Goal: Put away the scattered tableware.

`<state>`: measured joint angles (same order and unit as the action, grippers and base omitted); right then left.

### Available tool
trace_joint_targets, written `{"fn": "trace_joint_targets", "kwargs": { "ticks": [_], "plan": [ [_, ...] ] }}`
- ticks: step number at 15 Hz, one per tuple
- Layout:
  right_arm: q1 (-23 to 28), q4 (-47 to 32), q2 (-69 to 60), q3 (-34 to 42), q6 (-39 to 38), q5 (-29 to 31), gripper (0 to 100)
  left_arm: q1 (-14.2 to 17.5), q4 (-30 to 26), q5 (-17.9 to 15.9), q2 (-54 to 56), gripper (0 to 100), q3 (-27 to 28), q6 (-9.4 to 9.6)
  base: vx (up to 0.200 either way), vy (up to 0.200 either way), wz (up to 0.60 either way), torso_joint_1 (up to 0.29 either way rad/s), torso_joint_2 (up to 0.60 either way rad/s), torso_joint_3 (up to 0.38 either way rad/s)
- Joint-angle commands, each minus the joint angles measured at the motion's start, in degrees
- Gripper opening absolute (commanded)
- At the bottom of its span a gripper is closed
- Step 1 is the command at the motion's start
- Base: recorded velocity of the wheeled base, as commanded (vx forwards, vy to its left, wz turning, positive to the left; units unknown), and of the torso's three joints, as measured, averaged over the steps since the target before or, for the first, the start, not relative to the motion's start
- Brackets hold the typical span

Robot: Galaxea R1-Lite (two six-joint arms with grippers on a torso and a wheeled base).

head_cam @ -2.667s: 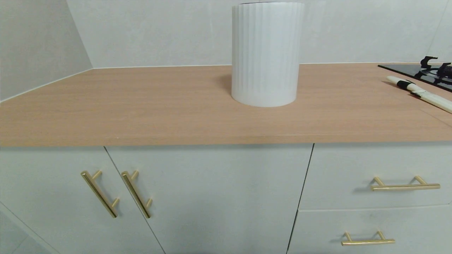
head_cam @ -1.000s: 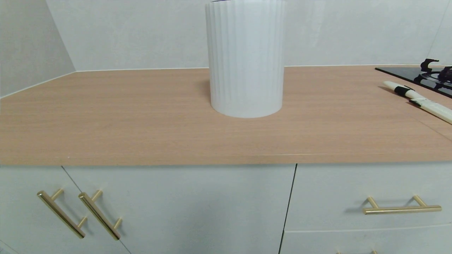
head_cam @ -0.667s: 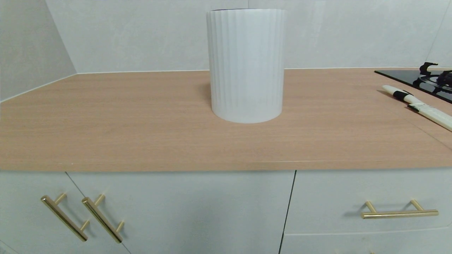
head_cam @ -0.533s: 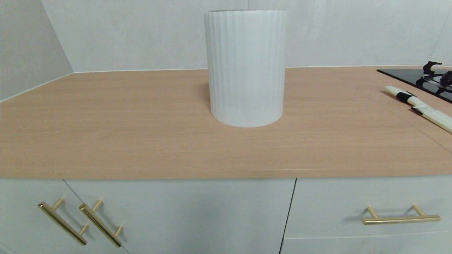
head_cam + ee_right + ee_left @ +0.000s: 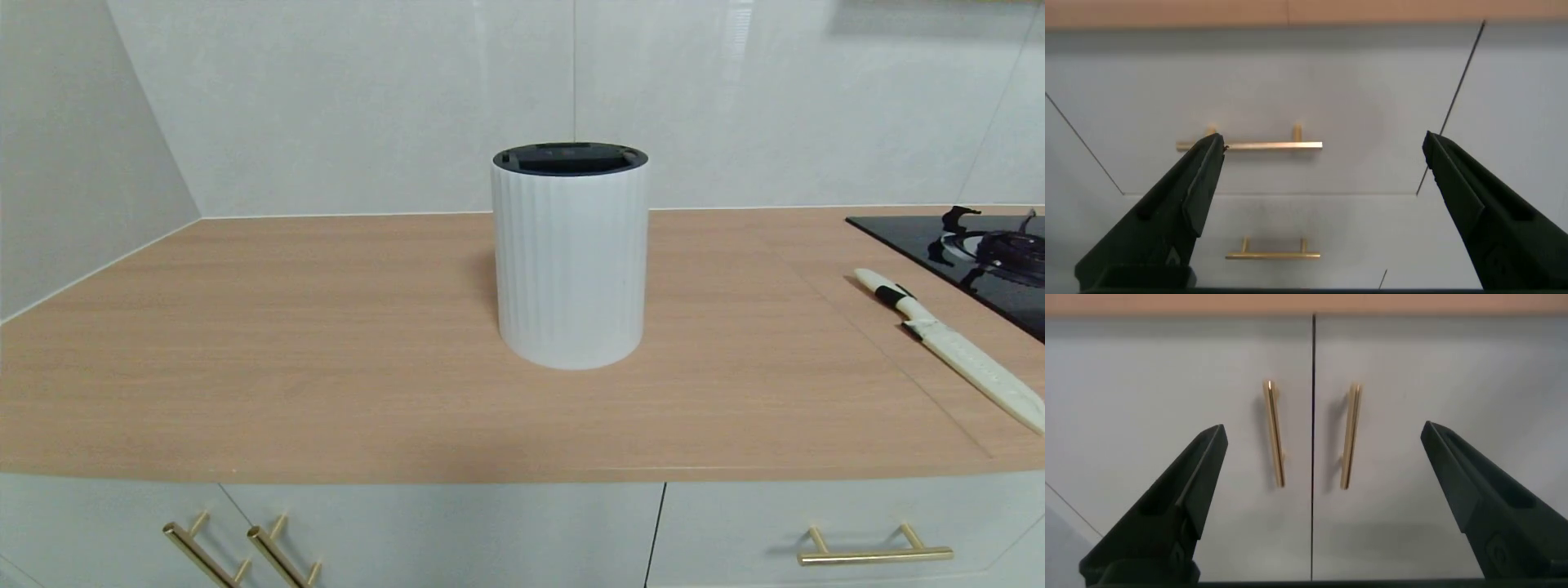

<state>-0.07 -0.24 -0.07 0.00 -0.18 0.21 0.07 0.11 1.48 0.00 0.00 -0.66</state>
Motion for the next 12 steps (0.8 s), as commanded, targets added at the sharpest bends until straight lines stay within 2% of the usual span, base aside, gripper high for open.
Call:
{"fn": "trace_joint_targets", "kwargs": {
  "ticks": [1,12],
  "plan": [
    [-0.01,-0.02,0.07,0.00,0.01,-0.03,100,-0.07,-0.02,0.02,0.00,100,0.00,-0.04,0.000,0.000,0.00,0.154,-0.48,-0.325],
    [-0.01,-0.02,0.07,0.00,0.01,-0.03,100,0.01,-0.02,0.02,0.00,100,0.00,-0.04,0.000,0.000,0.00,0.195,-0.50,-0.310]
  ]
}}
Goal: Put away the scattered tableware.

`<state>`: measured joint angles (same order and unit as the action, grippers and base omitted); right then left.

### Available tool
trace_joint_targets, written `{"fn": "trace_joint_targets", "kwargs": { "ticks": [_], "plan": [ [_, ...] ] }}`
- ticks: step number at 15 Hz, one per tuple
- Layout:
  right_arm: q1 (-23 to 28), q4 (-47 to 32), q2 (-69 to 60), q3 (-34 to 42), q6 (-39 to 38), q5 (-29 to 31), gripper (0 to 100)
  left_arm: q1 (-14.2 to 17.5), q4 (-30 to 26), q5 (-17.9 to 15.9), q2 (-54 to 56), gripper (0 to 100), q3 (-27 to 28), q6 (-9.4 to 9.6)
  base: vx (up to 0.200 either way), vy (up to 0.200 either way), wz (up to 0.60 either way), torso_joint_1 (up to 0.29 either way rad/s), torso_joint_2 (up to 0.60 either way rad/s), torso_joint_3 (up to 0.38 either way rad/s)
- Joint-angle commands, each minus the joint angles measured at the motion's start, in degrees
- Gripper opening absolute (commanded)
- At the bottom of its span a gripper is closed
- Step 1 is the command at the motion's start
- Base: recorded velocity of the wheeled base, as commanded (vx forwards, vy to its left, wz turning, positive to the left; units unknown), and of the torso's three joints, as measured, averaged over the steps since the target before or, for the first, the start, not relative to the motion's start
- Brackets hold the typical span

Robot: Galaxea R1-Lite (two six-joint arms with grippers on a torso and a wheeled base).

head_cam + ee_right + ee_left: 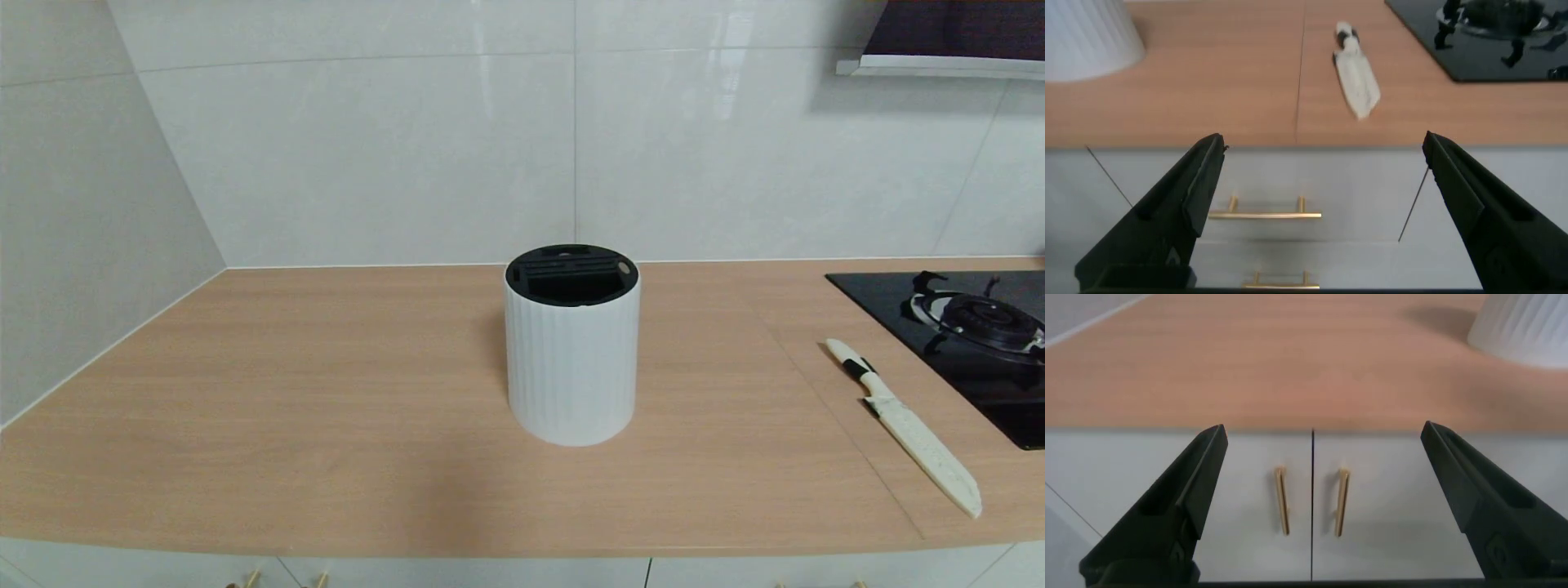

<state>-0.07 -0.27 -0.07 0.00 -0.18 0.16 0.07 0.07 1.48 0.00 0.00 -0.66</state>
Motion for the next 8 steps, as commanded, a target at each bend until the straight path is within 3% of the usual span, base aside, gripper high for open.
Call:
{"fn": "trace_joint_targets", "kwargs": {
  "ticks": [1,8],
  "plan": [
    [-0.01,0.00,0.07,0.00,0.01,0.02,100,0.01,0.01,0.02,0.00,100,0.00,-0.04,0.000,0.000,0.00,0.227,-0.53,-0.305],
    [-0.01,0.00,0.07,0.00,0.01,0.02,100,0.01,0.01,0.02,0.00,100,0.00,-0.04,0.000,0.000,0.00,0.248,-0.57,-0.318]
  ]
}}
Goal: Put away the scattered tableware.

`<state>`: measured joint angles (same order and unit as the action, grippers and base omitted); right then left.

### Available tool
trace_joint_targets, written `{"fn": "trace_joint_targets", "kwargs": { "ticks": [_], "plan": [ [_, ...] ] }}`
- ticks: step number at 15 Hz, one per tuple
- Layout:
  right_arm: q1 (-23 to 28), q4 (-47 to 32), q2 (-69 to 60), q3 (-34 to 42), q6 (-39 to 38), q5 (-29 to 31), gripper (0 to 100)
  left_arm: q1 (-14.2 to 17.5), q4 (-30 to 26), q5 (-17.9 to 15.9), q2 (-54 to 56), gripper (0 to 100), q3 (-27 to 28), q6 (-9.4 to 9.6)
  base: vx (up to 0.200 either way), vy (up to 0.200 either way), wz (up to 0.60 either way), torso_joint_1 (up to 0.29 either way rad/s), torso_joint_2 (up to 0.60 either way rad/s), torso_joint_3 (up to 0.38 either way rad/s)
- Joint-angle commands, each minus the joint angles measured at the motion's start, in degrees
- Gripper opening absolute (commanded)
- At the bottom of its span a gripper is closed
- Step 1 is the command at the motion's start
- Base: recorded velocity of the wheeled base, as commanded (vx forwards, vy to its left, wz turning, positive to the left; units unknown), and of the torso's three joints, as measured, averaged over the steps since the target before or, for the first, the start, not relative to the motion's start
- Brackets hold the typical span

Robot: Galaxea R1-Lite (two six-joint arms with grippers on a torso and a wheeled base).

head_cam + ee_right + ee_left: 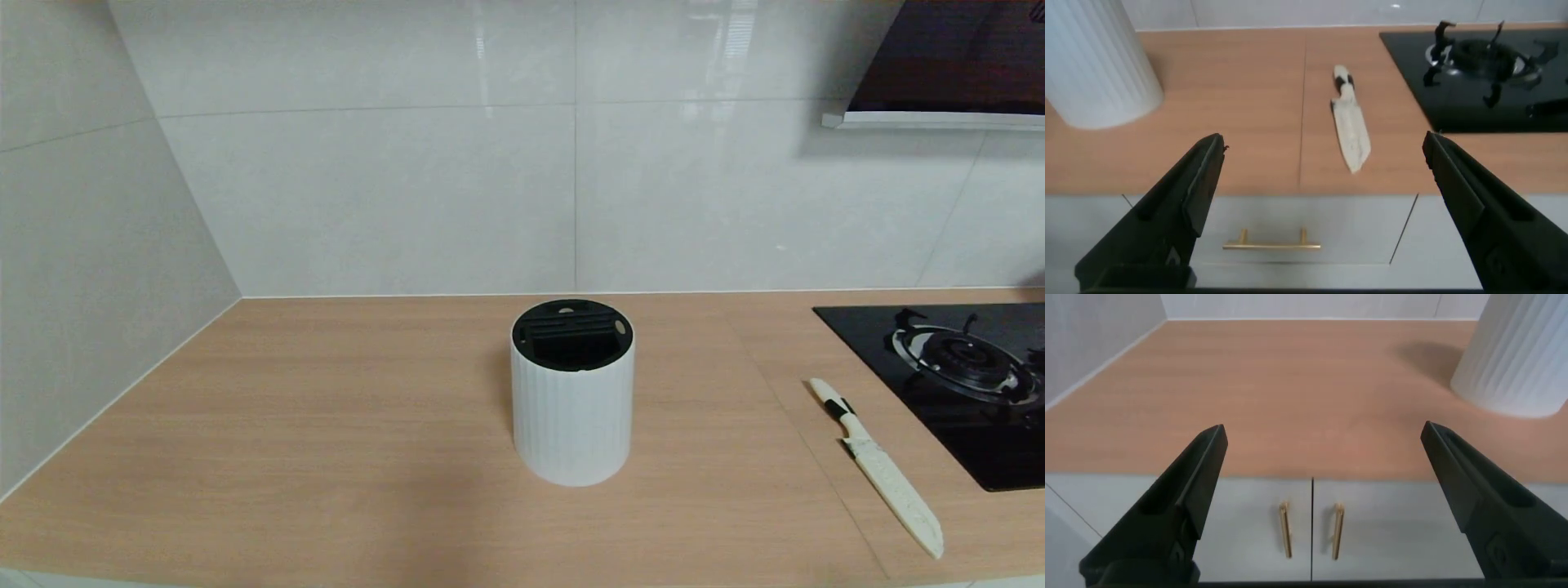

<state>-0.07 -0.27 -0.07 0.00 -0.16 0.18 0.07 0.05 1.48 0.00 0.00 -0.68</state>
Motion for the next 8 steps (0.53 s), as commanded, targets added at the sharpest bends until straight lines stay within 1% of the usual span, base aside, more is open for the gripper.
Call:
{"fn": "trace_joint_targets", "kwargs": {
  "ticks": [1,3,6,7,8],
  "plan": [
    [-0.01,0.00,0.07,0.00,-0.11,-0.01,100,0.01,0.04,0.02,0.00,100,0.00,-0.02,0.000,0.000,0.00,0.281,-0.62,-0.339],
    [-0.01,0.00,0.07,0.00,-0.11,-0.01,100,0.01,0.04,0.02,0.00,100,0.00,-0.02,0.000,0.000,0.00,0.232,-0.51,-0.271],
    [-0.01,0.00,0.07,0.00,0.07,-0.01,100,0.01,0.04,0.02,0.00,100,0.00,-0.02,0.000,0.000,0.00,0.190,-0.40,-0.220],
    [-0.01,0.00,0.07,0.00,0.07,-0.01,100,0.01,0.04,0.02,0.00,100,0.00,-0.02,0.000,0.000,0.00,0.134,-0.30,-0.154],
    [-0.01,0.00,0.07,0.00,0.07,-0.01,100,0.01,0.04,0.02,0.00,100,0.00,-0.02,0.000,0.000,0.00,0.036,-0.09,-0.046]
  ]
}}
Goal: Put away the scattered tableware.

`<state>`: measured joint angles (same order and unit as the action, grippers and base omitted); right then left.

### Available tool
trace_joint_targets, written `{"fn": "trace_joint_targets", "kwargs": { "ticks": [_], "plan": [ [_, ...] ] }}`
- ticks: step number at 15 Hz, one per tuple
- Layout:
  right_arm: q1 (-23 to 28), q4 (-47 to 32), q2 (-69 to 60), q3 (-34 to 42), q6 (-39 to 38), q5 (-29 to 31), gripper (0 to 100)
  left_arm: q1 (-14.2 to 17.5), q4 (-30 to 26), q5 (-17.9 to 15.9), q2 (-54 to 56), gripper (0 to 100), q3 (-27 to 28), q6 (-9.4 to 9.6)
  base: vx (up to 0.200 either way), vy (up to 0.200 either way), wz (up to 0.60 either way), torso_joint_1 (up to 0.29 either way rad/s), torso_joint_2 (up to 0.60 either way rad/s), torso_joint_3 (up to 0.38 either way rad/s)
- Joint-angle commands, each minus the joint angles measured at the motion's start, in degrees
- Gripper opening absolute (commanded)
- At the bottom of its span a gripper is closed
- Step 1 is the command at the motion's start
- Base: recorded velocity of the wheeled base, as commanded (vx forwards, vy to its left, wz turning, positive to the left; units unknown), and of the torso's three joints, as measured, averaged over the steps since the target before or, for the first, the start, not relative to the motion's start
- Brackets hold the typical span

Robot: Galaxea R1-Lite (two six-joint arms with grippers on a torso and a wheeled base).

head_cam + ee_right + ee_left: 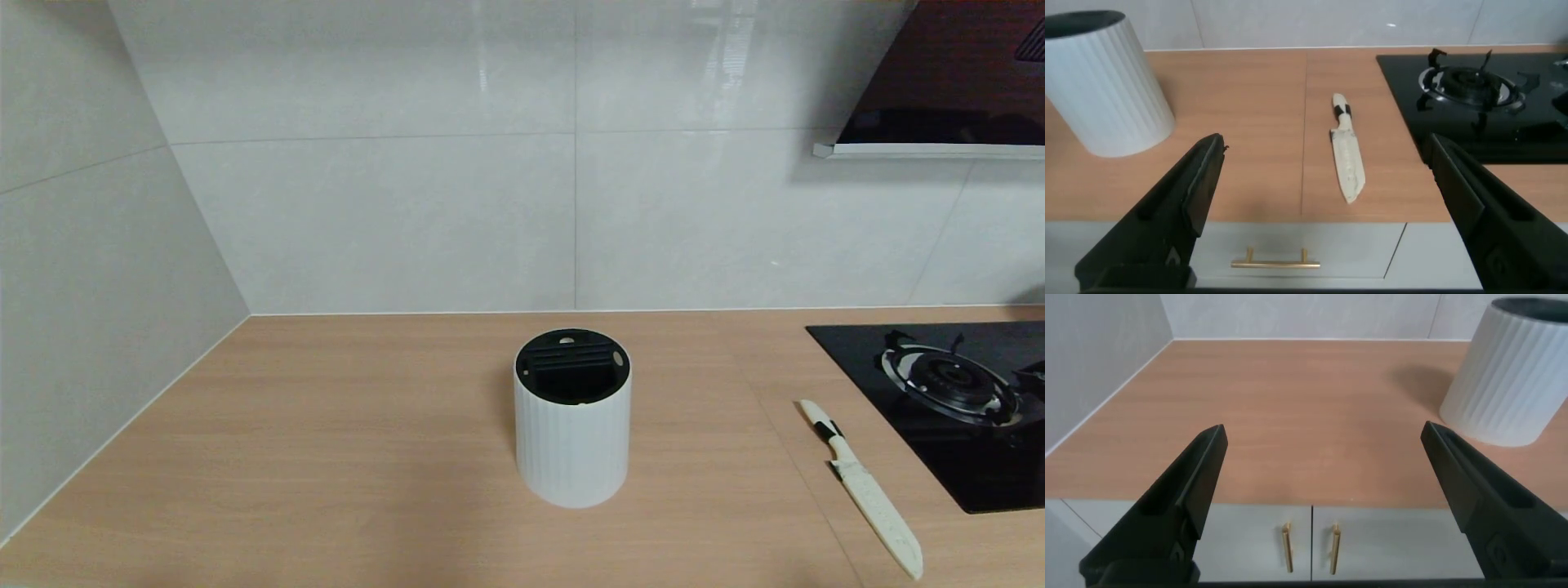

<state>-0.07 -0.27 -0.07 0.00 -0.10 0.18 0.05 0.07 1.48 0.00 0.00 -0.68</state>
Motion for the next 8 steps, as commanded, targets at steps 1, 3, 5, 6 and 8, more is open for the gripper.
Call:
{"fn": "trace_joint_targets", "kwargs": {
  "ticks": [1,3,5,6,8],
  "plan": [
    [-0.01,0.00,0.07,0.00,0.01,-0.01,100,0.04,0.01,0.02,0.00,100,0.00,-0.02,0.000,0.000,0.00,0.000,0.00,0.000],
    [-0.01,0.00,0.07,0.00,0.27,-0.18,100,0.04,0.01,0.02,0.00,100,0.00,-0.02,0.000,0.000,0.00,0.000,0.00,0.000],
    [-0.01,0.00,0.07,0.00,0.54,-0.18,100,0.04,0.01,0.11,0.00,100,0.00,-0.02,0.000,0.000,0.00,0.000,0.00,0.000],
    [-0.01,0.00,0.07,0.00,1.15,-0.18,100,0.04,0.01,0.11,0.00,100,0.00,-0.02,0.000,0.000,0.00,0.000,0.00,0.000],
    [-0.01,0.36,0.34,-1.85,2.21,-1.06,100,0.04,0.01,0.11,0.00,100,0.00,-0.02,0.000,0.000,0.00,0.000,0.00,0.000]
  ]
}}
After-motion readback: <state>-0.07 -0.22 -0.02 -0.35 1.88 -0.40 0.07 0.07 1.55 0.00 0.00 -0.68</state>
